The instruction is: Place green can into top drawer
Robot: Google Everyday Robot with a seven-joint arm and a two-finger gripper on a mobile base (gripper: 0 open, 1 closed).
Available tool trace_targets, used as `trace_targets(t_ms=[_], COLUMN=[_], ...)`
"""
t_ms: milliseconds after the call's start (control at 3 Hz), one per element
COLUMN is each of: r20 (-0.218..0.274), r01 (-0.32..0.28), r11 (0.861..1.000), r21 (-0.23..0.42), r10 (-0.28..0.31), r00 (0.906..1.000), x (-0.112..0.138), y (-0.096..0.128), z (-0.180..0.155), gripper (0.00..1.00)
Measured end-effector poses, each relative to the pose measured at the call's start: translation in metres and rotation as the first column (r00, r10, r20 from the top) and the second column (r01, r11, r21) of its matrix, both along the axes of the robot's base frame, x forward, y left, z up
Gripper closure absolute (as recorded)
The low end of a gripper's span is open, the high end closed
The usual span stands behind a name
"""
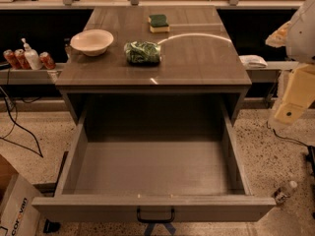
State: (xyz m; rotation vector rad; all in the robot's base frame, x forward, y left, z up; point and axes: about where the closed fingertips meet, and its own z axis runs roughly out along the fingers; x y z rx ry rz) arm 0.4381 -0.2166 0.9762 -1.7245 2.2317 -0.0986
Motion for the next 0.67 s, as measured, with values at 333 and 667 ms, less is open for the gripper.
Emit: trace_targets(t_ms=[333, 667], r20=[0.0, 0.049], r01=[0.0, -0.025], r11=[1.0, 0.998], r21=[0.0, 0.054], r10=[0.0, 0.022], r00=[1.0, 0.9985], x=[0.0, 0.018], y=[0.0, 0.014], z=[0.0, -0.002], gripper=[0.0, 0.0])
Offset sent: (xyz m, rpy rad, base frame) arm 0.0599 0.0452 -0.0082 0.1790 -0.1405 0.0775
